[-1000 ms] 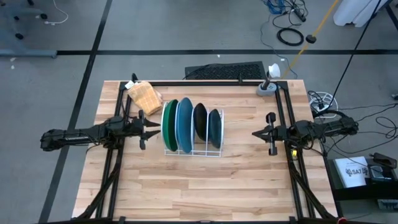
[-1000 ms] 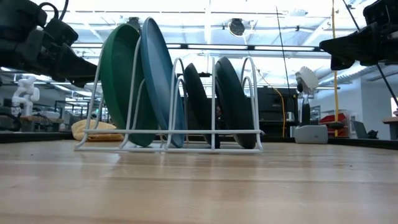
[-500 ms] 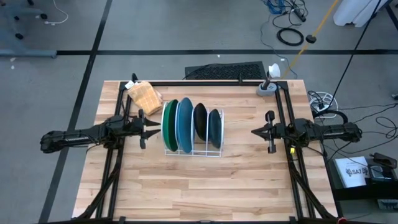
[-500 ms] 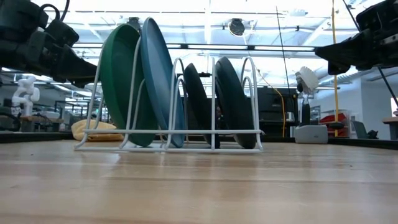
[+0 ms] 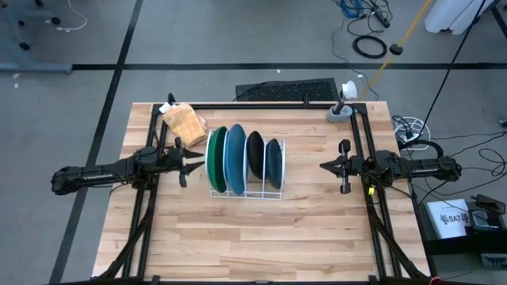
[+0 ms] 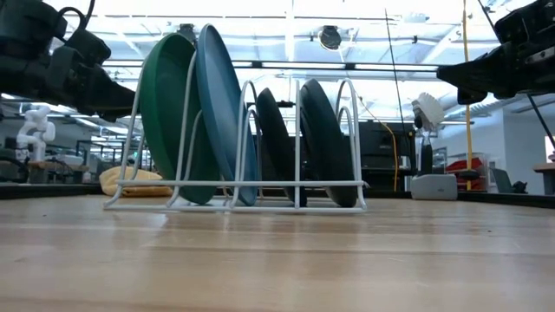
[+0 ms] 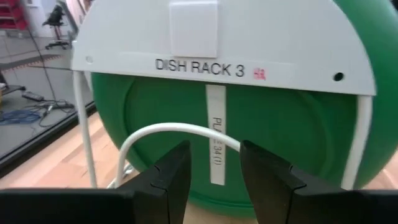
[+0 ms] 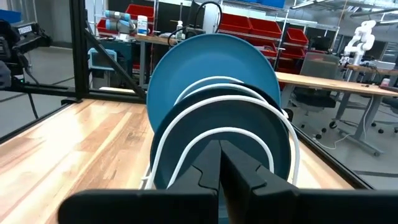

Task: Sort dishes
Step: Return to Home Position

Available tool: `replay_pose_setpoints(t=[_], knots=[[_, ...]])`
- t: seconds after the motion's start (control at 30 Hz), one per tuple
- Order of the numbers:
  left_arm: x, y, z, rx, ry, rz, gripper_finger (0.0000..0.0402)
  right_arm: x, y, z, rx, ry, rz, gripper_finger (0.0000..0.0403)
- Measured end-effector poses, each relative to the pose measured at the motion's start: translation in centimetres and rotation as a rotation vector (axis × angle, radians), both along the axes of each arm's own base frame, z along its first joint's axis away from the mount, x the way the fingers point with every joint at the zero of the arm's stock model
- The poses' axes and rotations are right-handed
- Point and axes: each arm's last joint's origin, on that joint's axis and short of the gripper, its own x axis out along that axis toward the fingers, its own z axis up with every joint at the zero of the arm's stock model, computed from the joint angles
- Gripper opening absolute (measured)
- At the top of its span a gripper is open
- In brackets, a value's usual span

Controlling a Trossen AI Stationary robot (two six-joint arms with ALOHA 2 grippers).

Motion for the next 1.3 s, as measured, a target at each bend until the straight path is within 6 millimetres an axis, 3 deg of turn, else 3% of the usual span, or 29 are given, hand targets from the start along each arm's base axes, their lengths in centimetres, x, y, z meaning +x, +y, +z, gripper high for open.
replay_pose_setpoints(t=[0.57,1.3], knots=[[-0.4,-0.2,1.2,-0.001,-0.059,-0.047,0.0147,0.0,0.0,0.0,0.0,0.0,0.0,0.0],[-1.1,0.0,1.7,0.077,-0.097,0.052,0.0147,0.0,0.0,0.0,0.0,0.0,-0.001,0.0]])
